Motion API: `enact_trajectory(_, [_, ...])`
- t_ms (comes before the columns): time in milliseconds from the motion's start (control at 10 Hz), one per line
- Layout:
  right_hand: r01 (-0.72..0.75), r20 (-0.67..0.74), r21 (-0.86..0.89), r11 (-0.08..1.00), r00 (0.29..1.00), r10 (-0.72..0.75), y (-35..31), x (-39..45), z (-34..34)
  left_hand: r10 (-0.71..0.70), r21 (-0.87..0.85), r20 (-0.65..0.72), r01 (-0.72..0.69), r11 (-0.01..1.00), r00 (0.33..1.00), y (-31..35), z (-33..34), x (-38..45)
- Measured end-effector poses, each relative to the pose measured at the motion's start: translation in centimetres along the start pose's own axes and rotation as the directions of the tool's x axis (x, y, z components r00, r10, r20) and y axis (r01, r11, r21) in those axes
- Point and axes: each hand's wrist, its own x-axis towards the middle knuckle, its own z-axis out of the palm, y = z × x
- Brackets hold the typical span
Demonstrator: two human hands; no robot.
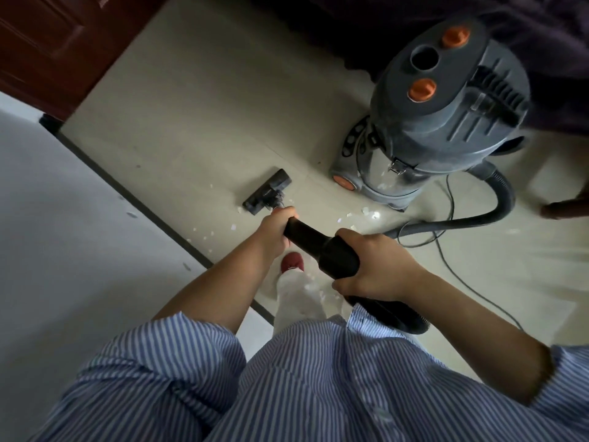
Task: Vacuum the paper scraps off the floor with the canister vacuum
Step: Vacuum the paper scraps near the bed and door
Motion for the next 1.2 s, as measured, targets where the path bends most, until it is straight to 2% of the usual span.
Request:
enact_trajectory(100, [-0.001,0.008,0.007,1.0,1.0,0.0,2.4,-2.5,0.2,0.018,-0.017,0.034,-0.017,1.0,0.999,-2.4,2.2,-1.6])
enact_trajectory(200, [0.009,0.023,-0.015,1.0,1.0,-0.009,5.3,-5.3,0.3,-0.024,-0.055,-0.006,0.024,0.998,1.0,-5.5,4.7,-2.3])
enact_trajectory(300, [0.015,0.036,-0.026,1.0,0.999,-0.014,7.0,-7.4,0.3,-0.009,-0.085,0.018,0.01,0.996,1.0,-7.7,7.0,-4.1])
enact_trajectory(400, [0.01,0.042,-0.042,0.999,0.999,-0.008,8.6,-9.6,0.6,-0.005,-0.089,0.069,0.011,0.996,0.998,-9.5,8.7,-5.1])
enact_trajectory(600, [-0.002,0.016,-0.039,0.999,1.0,0.002,10.0,-11.8,0.8,0.001,-0.162,0.043,0.005,0.987,0.999,-11.3,10.3,-6.1])
enact_trajectory(800, [0.072,-0.047,-0.031,0.997,0.996,-0.073,8.3,-11.6,0.3,0.114,-0.115,0.071,-0.106,0.988,0.991,-9.6,8.6,-7.4])
enact_trajectory(1000, [0.173,-0.05,-0.045,0.984,0.983,-0.175,5.8,-9.7,0.9,0.164,-0.196,-0.015,-0.164,0.967,0.986,-7.9,4.4,-7.1])
enact_trajectory(1200, [0.261,-0.038,-0.075,0.963,0.964,-0.264,2.3,-5.9,3.3,0.147,-0.19,-0.138,-0.172,0.967,0.979,-6.0,-1.1,-6.8])
